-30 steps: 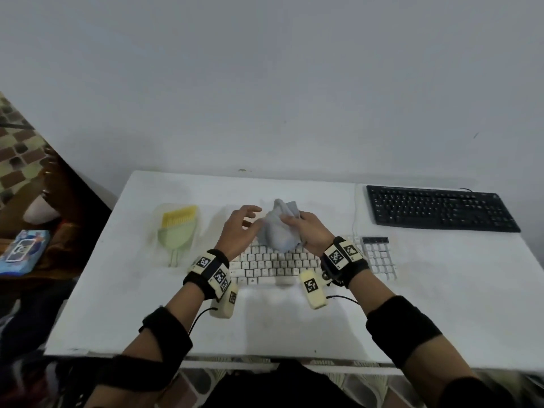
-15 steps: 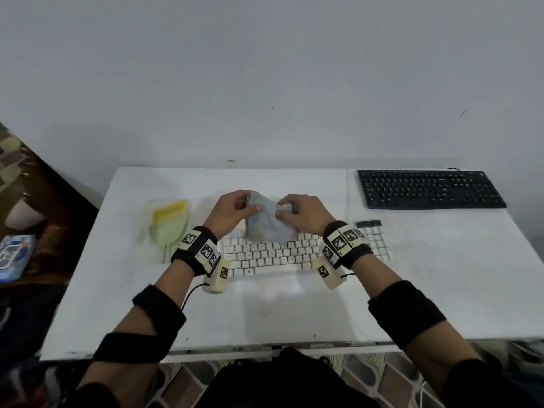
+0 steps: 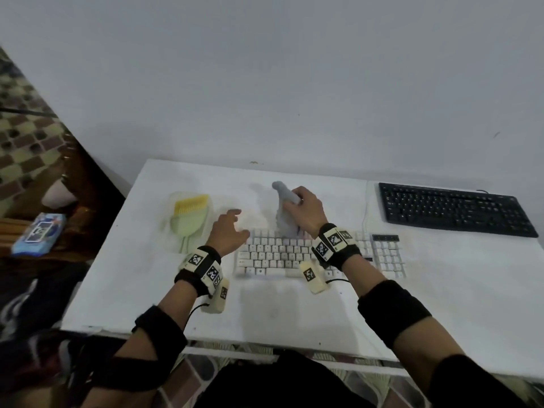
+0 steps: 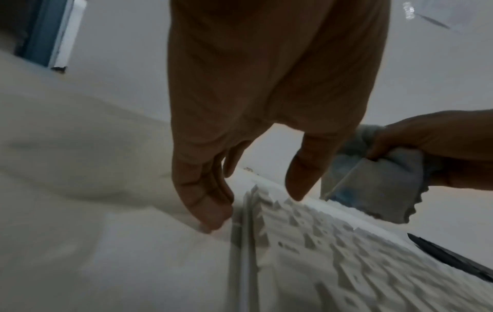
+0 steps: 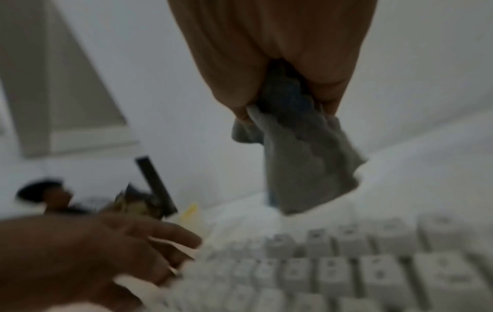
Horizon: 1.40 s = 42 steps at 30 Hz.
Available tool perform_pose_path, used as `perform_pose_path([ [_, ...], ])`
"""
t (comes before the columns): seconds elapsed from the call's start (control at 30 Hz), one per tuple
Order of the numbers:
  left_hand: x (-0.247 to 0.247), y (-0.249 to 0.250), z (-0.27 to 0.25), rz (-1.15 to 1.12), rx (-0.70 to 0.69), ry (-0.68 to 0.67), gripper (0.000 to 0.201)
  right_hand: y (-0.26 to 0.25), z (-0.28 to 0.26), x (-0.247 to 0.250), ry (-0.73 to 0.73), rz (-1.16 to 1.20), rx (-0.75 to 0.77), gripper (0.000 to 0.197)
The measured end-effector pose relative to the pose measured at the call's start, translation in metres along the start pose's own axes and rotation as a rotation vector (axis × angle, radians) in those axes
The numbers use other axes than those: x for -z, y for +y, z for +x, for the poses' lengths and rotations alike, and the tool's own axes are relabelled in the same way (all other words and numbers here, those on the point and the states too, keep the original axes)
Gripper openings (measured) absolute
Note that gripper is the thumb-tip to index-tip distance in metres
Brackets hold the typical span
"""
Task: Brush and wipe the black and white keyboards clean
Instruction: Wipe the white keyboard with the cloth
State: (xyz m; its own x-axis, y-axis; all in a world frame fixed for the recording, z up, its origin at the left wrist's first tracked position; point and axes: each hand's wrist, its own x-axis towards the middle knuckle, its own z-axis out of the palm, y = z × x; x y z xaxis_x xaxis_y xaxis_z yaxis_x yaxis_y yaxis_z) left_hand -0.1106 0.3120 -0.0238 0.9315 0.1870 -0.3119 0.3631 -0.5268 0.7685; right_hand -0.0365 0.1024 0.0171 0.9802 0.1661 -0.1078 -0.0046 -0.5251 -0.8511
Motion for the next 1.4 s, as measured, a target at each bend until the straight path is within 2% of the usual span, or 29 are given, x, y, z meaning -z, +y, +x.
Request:
perform_pose_path([
  [0.07,-0.004,-0.012,-0.009,0.044,0.146,-0.075,0.075,0.001,0.006,0.0,0.041,-0.114,0.118,0.015],
  [0.1,-0.006,-0.016,-0.011,0.04,0.197,-0.085,0.072,0.0,0.007,-0.001,0.019,-0.179,0.193,0.016],
  [0.13,-0.007,-0.021,-0.01,0.02,0.232,-0.077,0.062,0.0,0.008,-0.004,-0.031,-0.258,0.263,0.022],
  [0.2,-0.009,-0.026,-0.007,-0.068,0.267,-0.086,0.025,0.002,0.01,-0.015,-0.167,-0.428,0.344,0.027],
  [0.27,-0.01,-0.022,-0.006,-0.233,0.289,-0.112,0.008,0.005,0.008,-0.029,-0.261,-0.599,0.347,0.025],
  [0.33,-0.007,-0.009,-0.013,-0.399,0.314,-0.116,0.019,0.009,0.003,-0.038,-0.311,-0.682,0.325,0.025],
  [0.43,-0.004,-0.007,-0.017,-0.533,0.34,-0.166,0.038,0.009,0.0,-0.034,-0.383,-0.569,0.301,0.026],
  [0.53,0.001,-0.013,-0.018,-0.578,0.317,-0.229,0.059,0.008,0.006,-0.024,-0.511,-0.553,0.331,0.033],
  [0.63,0.003,-0.02,-0.022,-0.606,0.248,-0.359,0.084,0.009,0.016,-0.018,-0.589,-0.58,0.251,0.032],
  [0.7,0.004,-0.021,-0.027,-0.526,0.2,-0.44,0.102,0.007,0.019,-0.018,-0.566,-0.608,0.196,0.028],
  [0.8,-0.001,-0.027,-0.026,-0.272,0.112,-0.578,0.136,0.006,0.017,-0.024,-0.53,-0.63,0.189,0.025],
  [0.9,-0.001,-0.033,-0.021,0.001,0.035,-0.619,0.17,0.007,0.015,-0.03,-0.51,-0.63,0.193,0.026],
  [1.0,0.0,-0.033,-0.019,0.016,-0.024,-0.585,0.169,0.009,0.017,-0.03,-0.477,-0.59,0.187,0.025],
  [1.1,0.002,-0.028,-0.019,-0.016,-0.119,-0.514,0.145,0.012,0.017,-0.032,-0.44,-0.568,0.23,0.022],
  [1.17,0.001,-0.027,-0.019,0.01,-0.164,-0.452,0.136,0.004,0.014,-0.037,-0.424,-0.58,0.293,0.023],
  [1.3,-0.004,-0.03,-0.021,0.025,-0.21,-0.365,0.133,-0.007,0.011,-0.047,-0.392,-0.625,0.424,0.024],
  [1.4,-0.005,-0.034,-0.019,0.025,-0.234,-0.332,0.136,-0.009,0.008,-0.038,-0.427,-0.686,0.449,0.024],
])
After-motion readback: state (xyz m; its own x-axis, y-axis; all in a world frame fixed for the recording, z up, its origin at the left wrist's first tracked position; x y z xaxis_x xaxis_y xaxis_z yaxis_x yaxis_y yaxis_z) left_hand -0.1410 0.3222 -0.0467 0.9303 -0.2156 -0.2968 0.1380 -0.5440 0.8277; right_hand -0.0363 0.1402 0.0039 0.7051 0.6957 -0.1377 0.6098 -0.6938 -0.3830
